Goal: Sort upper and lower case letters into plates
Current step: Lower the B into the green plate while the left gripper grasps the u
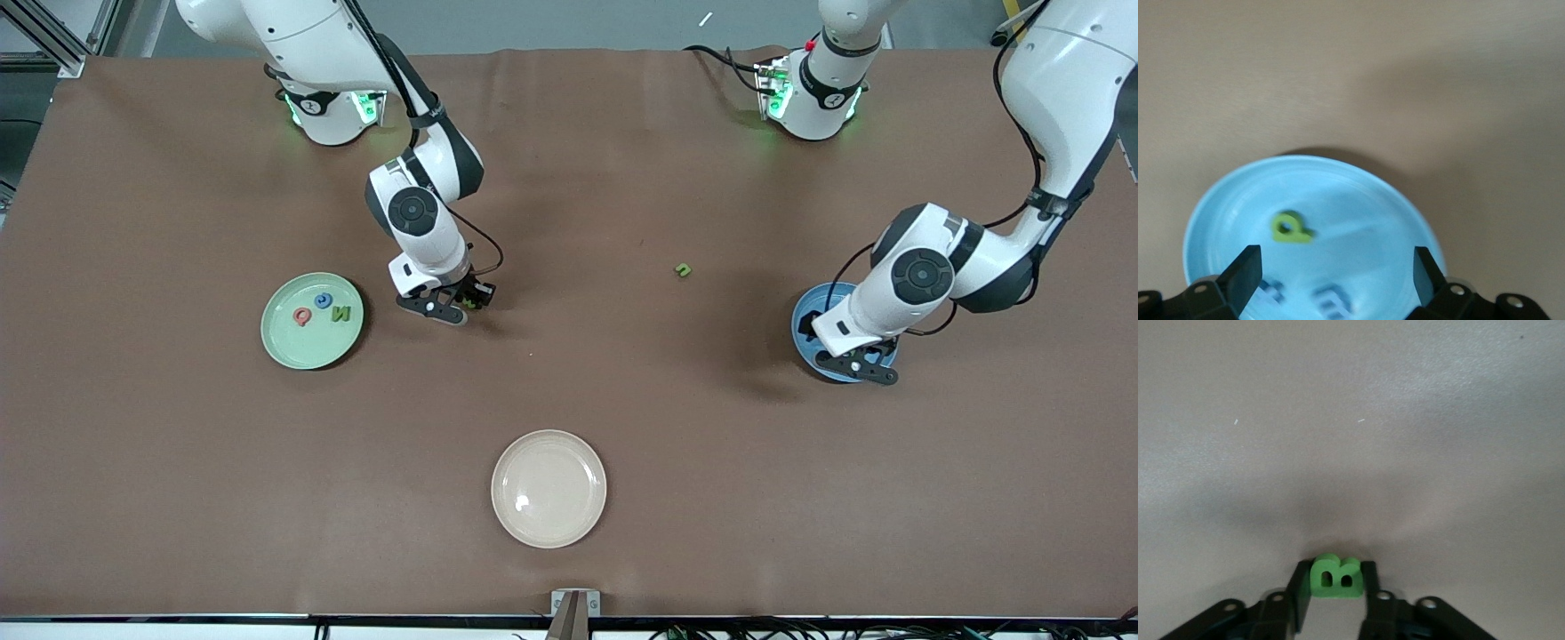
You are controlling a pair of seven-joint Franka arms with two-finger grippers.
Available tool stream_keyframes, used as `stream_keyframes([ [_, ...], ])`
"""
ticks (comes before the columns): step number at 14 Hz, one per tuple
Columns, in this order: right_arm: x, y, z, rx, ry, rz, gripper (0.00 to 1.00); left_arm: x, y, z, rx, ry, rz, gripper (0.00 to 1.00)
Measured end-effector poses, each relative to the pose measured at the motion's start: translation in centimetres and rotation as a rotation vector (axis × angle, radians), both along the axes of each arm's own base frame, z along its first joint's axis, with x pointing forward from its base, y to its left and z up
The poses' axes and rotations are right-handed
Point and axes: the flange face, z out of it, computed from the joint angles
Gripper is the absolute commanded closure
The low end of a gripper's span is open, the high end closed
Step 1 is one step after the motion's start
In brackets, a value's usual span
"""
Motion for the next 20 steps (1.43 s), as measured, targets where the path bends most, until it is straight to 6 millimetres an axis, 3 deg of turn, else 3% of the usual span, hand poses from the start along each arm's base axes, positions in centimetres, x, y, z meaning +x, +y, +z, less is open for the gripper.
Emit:
stream_keyframes([
  [1,0.0,0.0,0.0,0.000,0.000,0.000,0.97,-0.2,-1.1,1.0,-0.004,0.002,0.023,0.00],
  [5,0.3,-0.5,0.0,-0.005,0.002,-0.002,1.00,-1.5,-7.3,3.5,-0.020,-0.039,0.288,0.00],
  [8,2.5,-3.2,0.6,-0.025,0.036,0.029,1.00,-3.5,-12.9,4.1,-0.025,-0.054,0.488,0.00],
  [10,4.9,-6.4,2.4,-0.026,0.070,0.072,1.00,-5.0,-16.0,4.2,-0.031,-0.037,0.545,0.00],
  [14,9.0,-14.9,6.9,0.001,0.124,0.173,1.00,-6.3,-17.2,3.5,-0.048,-0.015,0.702,0.00],
  [18,10.6,-22.1,6.9,0.026,0.125,0.254,1.00,-9.6,-19.3,1.5,-0.055,0.000,0.762,0.00],
  [20,10.8,-24.3,6.4,0.031,0.119,0.269,1.00,-11.1,-20.1,0.9,-0.062,0.003,0.764,0.00],
])
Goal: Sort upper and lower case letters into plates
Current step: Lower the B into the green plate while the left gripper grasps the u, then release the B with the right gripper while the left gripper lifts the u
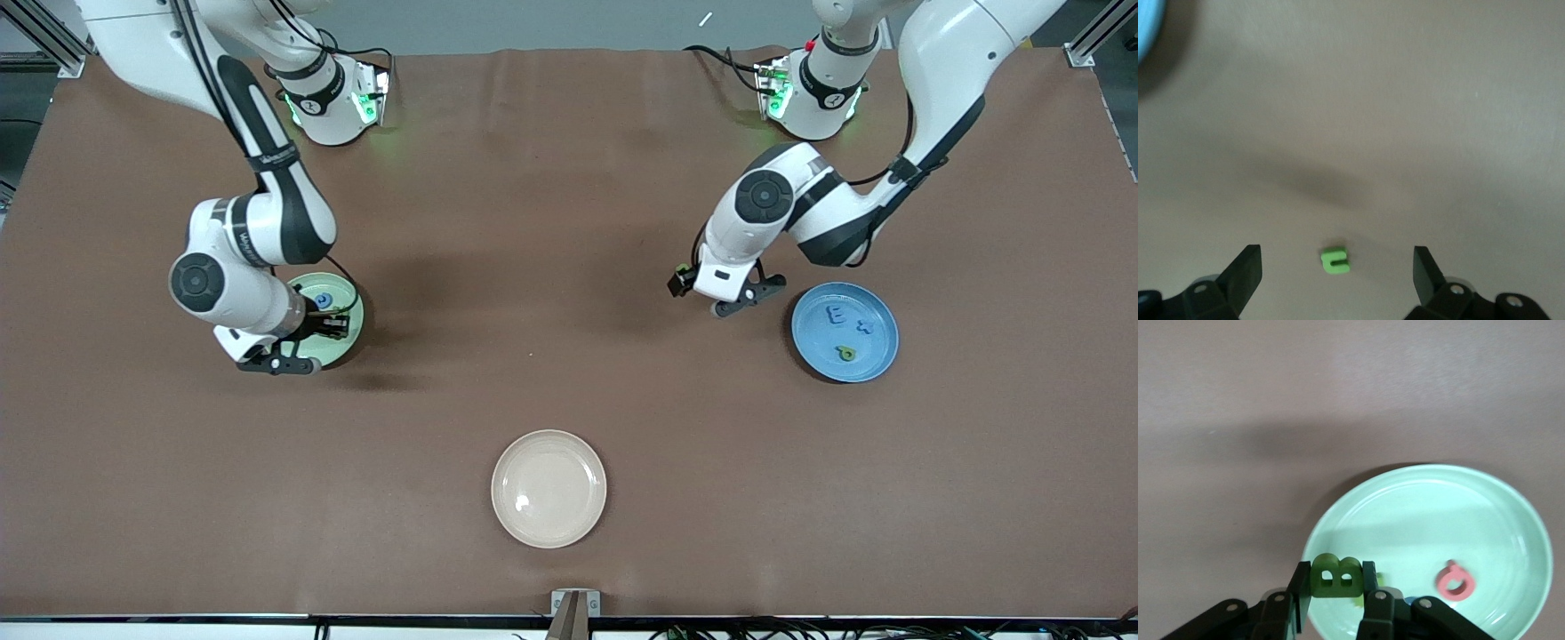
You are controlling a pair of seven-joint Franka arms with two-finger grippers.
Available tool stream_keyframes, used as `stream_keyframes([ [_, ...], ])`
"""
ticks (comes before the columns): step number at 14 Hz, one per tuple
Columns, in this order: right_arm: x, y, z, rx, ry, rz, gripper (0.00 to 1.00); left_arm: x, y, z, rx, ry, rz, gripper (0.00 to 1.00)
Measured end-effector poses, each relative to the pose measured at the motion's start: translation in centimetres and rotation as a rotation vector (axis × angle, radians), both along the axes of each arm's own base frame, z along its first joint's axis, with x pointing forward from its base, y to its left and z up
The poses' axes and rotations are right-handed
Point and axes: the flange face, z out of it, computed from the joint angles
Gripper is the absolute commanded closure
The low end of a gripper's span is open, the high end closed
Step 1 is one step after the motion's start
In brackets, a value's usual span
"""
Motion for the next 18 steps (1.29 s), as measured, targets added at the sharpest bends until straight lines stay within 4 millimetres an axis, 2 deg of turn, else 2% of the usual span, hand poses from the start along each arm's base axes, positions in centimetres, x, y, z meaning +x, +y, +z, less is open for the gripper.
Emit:
stream_keyframes([
  [6,-1.4,-2.6,-3.6,0.000,-0.037,0.044,0.99,-2.7,-1.5,-1.2,-0.040,-0.011,0.029,0.00],
  [9,-1.8,-3.7,-4.8,-0.002,-0.022,0.044,0.98,-3.7,-2.0,-2.8,-0.018,-0.002,0.058,0.00],
  [13,-2.4,-3.9,-5.6,-0.003,-0.005,0.044,0.97,-4.8,-2.4,-4.8,0.005,0.003,0.086,0.00],
  [18,-2.9,-3.8,-6.2,-0.003,0.010,0.046,0.92,-4.8,-1.9,-6.8,0.040,0.000,0.111,0.05],
])
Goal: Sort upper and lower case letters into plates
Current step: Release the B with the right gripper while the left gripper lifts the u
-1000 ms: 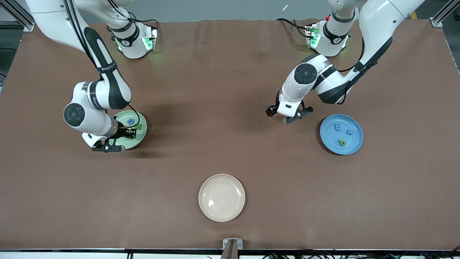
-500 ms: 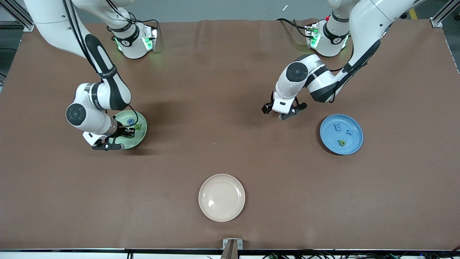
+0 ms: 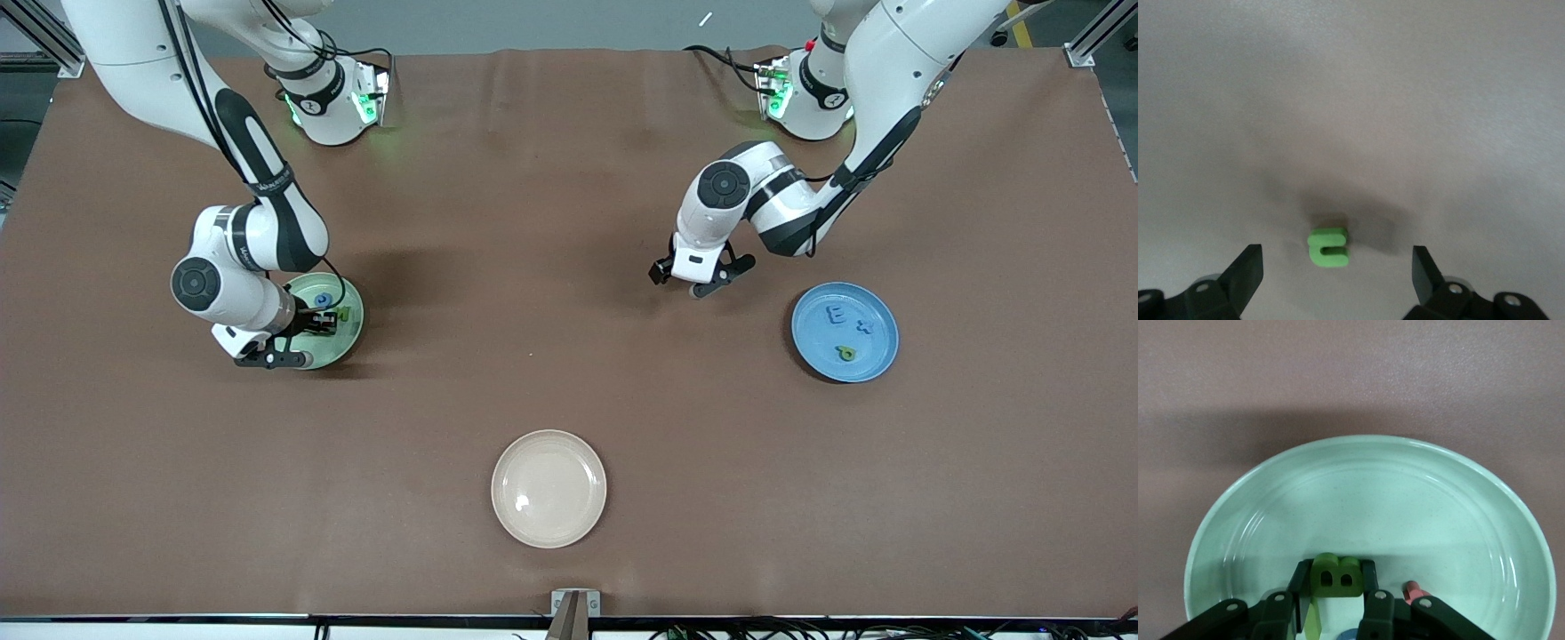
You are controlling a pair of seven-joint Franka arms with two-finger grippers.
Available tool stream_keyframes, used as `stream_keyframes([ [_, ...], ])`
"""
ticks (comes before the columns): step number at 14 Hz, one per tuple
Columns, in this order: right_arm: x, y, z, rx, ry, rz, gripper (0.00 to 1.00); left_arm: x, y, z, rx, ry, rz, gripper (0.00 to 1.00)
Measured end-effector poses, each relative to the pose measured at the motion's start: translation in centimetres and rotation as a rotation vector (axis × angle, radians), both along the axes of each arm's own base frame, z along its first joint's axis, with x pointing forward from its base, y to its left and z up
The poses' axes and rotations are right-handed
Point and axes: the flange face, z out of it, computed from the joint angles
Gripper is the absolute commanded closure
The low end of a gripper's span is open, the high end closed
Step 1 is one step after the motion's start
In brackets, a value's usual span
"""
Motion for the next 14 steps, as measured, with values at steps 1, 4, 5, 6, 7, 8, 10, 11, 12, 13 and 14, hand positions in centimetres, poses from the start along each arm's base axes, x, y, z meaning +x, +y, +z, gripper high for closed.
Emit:
stream_keyframes([
  [1,0.0,0.0,0.0,0.000,0.000,0.000,0.89,-0.1,0.0,-0.3,0.005,-0.001,0.008,0.09],
  [4,0.0,0.0,0.0,0.000,0.001,0.000,0.86,-0.3,-0.2,-0.6,0.013,-0.001,0.015,0.30],
  [5,0.0,0.0,0.0,0.000,0.001,0.000,0.86,-0.3,-0.2,-0.6,0.013,-0.001,0.015,0.35],
  [6,0.0,-0.1,0.0,0.001,0.002,0.002,0.86,-0.3,-0.2,-0.6,0.013,-0.001,0.015,0.40],
  [7,0.0,-0.3,0.0,0.003,0.002,0.010,0.87,-0.3,-0.2,-0.6,0.014,-0.001,0.015,0.44],
  [8,0.0,-0.6,0.0,0.005,0.002,0.016,0.87,-0.3,-0.2,-0.6,0.014,-0.001,0.015,0.50],
  [10,0.0,-1.4,0.0,0.008,0.002,0.022,0.87,-0.3,-0.2,-0.6,0.014,0.000,0.015,0.57],
  [11,0.0,-1.7,0.0,0.009,0.002,0.023,0.87,-0.3,-0.2,-0.6,0.013,-0.001,0.014,0.61],
  [12,0.0,-1.7,0.0,0.009,0.002,0.024,0.87,-0.3,-0.2,-0.6,0.011,-0.002,0.014,0.64],
  [13,0.0,-1.7,0.0,0.009,0.002,0.024,0.87,-0.4,-0.3,-0.6,0.011,-0.003,0.013,0.69],
  [14,0.0,-1.7,0.0,0.009,0.002,0.024,0.87,-0.4,-0.4,-0.5,0.009,-0.004,0.011,0.73],
])
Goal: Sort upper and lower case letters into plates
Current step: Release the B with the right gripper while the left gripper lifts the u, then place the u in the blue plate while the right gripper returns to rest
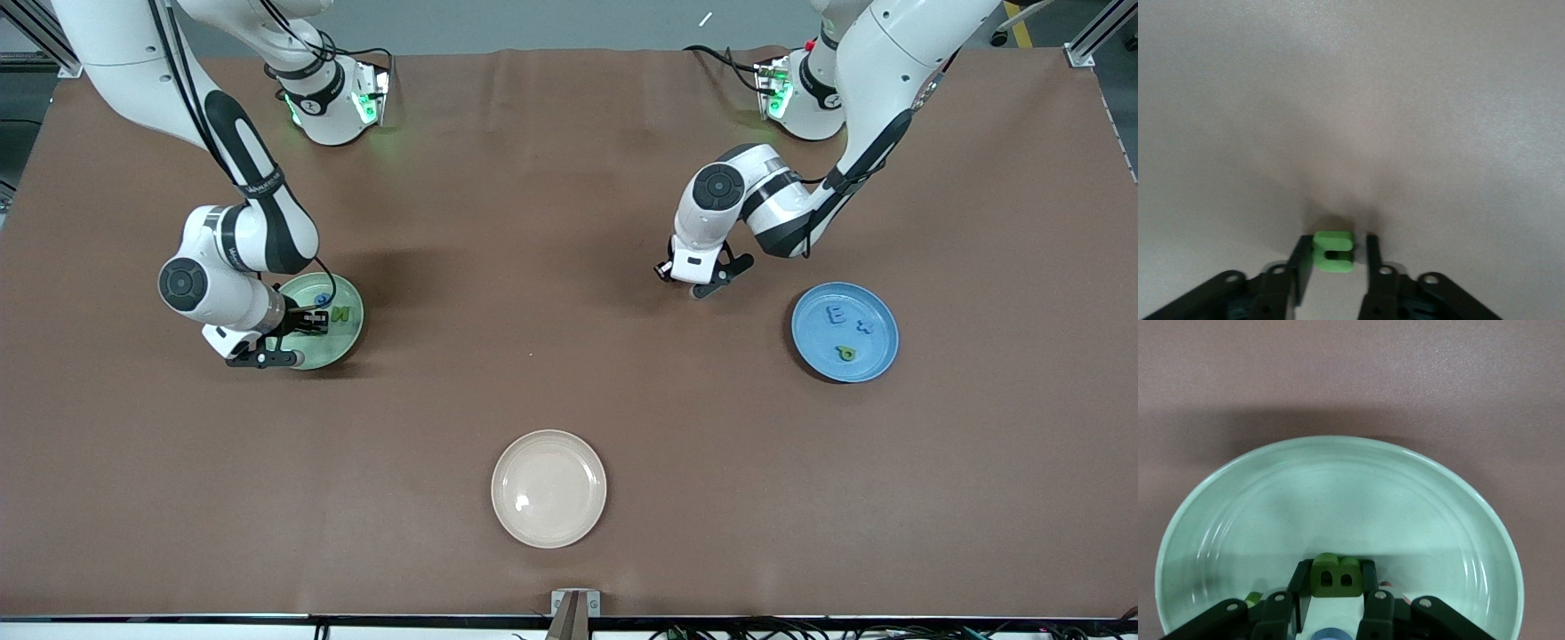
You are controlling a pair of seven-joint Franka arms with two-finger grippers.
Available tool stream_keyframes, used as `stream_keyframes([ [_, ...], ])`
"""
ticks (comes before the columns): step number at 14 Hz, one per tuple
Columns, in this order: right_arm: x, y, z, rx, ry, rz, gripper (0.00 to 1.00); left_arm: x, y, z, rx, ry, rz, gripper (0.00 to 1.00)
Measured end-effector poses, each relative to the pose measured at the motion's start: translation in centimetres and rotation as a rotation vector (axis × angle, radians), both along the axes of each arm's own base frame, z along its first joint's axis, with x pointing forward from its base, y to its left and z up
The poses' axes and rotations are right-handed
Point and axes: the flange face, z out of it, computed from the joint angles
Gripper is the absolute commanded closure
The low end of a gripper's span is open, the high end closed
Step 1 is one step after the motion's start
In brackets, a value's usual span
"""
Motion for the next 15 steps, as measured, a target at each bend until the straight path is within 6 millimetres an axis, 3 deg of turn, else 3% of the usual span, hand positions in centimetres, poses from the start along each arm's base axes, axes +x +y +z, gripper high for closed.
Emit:
stream_keyframes([
  [3,0.0,0.0,0.0,0.000,0.000,0.001,0.84,-0.1,-0.1,0.0,-0.001,-0.001,-0.001,0.81],
  [4,0.0,0.0,0.0,0.000,0.000,0.001,0.46,0.0,-0.2,0.0,-0.001,-0.002,0.005,0.82],
  [5,0.0,0.1,0.0,0.000,0.000,0.001,0.00,0.0,-0.1,0.1,0.000,-0.002,0.016,0.82],
  [8,0.0,0.2,0.0,0.003,0.009,0.005,0.00,1.3,0.0,0.8,-0.006,-0.021,0.037,0.84],
  [10,0.9,0.5,1.1,0.009,0.031,0.009,0.00,2.8,0.5,1.9,0.024,-0.036,0.041,0.85],
  [13,3.4,1.2,5.8,0.026,0.053,0.020,0.00,5.8,2.6,4.9,0.109,-0.055,-0.028,0.86],
  [15,4.7,1.6,10.6,0.040,0.054,0.028,0.00,7.9,5.3,7.0,0.136,-0.072,-0.114,0.86],
])
